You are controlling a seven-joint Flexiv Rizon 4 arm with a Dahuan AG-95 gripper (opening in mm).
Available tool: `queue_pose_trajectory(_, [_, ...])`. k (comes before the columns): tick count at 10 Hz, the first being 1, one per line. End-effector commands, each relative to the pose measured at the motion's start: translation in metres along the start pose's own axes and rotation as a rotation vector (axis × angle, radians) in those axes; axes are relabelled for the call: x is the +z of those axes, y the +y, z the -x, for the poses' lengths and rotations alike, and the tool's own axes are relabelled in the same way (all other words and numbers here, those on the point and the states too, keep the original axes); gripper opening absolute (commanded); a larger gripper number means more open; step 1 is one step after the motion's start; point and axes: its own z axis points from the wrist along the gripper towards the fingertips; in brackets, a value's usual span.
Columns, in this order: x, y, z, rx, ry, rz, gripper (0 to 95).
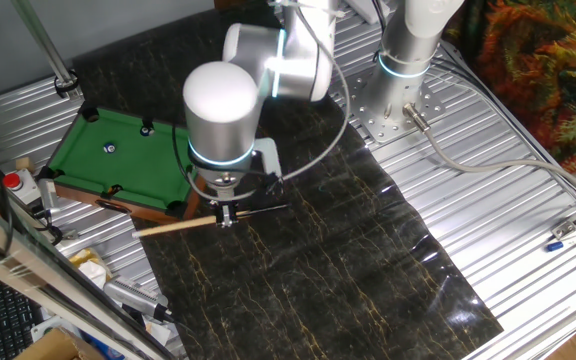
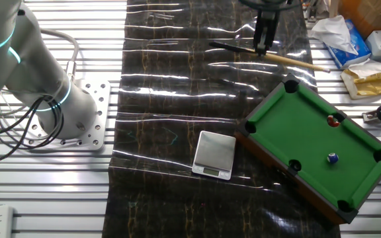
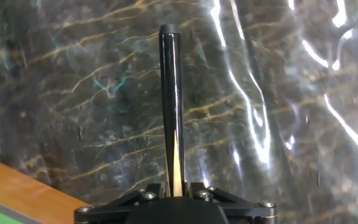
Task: Hit the pool ball
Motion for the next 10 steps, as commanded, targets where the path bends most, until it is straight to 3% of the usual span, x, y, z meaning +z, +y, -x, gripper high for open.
queue_pose_trajectory(1, [-0.013, -0.001, -0.009, 0.27, 0.065, 0.02, 0.0])
queue_pose_trajectory(2, [-0.015, 0.0, -0.015, 0.339, 0.068, 0.017, 0.0])
queue_pose_trajectory(4, [-0.018, 0.003, -0.02, 0.377, 0.071, 0.011, 0.0])
queue_pose_trajectory(6, [-0.025, 0.015, -0.028, 0.519, 0.074, -0.007, 0.0])
queue_pose_trajectory(10, [-0.036, 0.032, -0.039, 0.668, 0.084, -0.03, 0.0])
